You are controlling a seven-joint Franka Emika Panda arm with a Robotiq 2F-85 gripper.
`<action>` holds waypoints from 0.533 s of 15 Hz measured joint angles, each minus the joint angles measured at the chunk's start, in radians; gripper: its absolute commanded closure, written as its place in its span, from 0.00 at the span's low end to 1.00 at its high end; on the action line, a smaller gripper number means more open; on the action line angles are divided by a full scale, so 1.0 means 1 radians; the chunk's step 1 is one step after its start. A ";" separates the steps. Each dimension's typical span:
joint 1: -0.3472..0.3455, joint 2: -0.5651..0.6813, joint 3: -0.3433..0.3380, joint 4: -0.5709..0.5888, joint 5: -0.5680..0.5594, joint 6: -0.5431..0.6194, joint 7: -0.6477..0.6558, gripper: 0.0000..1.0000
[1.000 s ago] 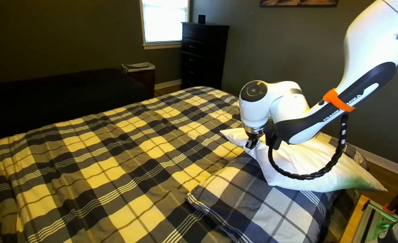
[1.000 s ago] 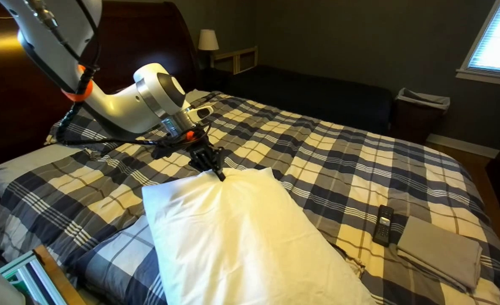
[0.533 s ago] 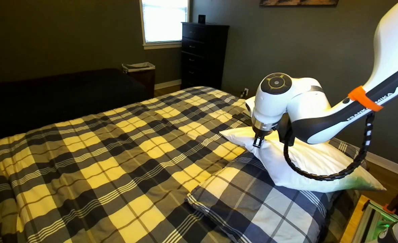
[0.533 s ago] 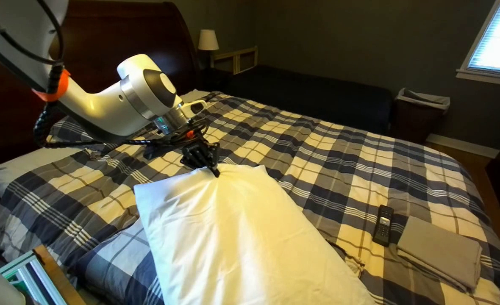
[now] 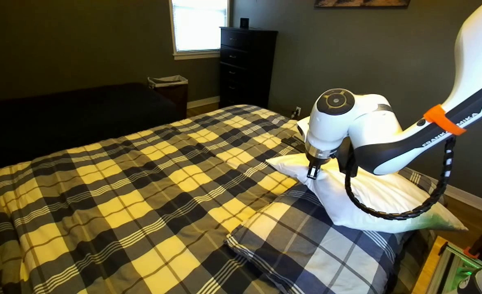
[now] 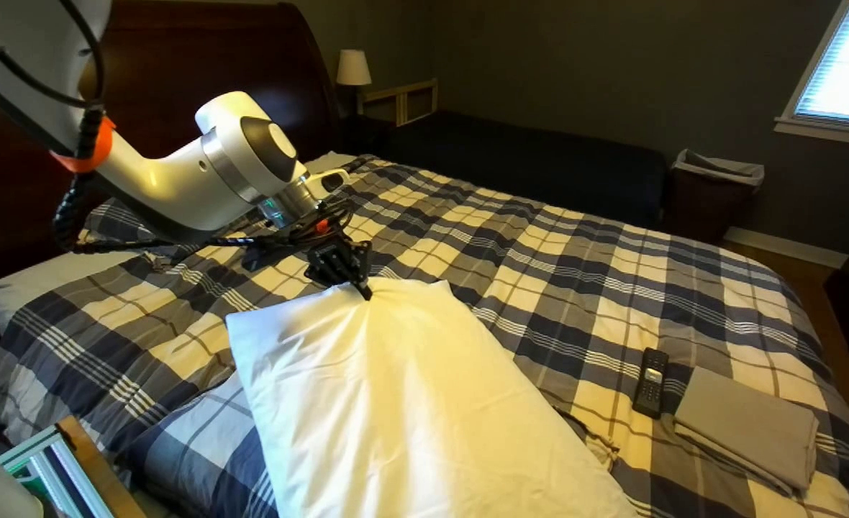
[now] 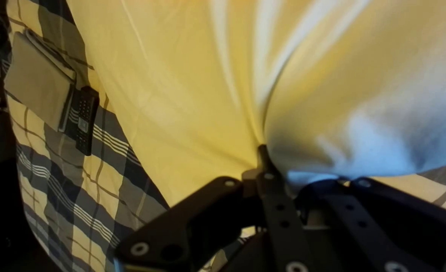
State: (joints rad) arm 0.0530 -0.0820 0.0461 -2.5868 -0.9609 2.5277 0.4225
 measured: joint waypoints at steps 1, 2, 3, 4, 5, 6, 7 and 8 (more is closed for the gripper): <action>0.001 -0.007 0.008 -0.006 -0.018 0.000 -0.003 0.97; 0.005 -0.018 0.017 -0.015 -0.043 0.000 -0.006 0.97; 0.008 -0.034 0.027 -0.029 -0.065 0.000 -0.010 0.97; 0.013 -0.054 0.038 -0.046 -0.084 0.000 -0.016 0.97; 0.017 -0.076 0.048 -0.064 -0.100 0.000 -0.024 0.97; 0.022 -0.100 0.057 -0.083 -0.110 0.000 -0.036 0.97; 0.029 -0.129 0.064 -0.106 -0.118 0.000 -0.052 0.97; 0.036 -0.157 0.070 -0.127 -0.126 0.000 -0.069 0.97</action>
State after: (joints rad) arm 0.0889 -0.2387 0.1162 -2.7135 -1.0867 2.5278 0.3535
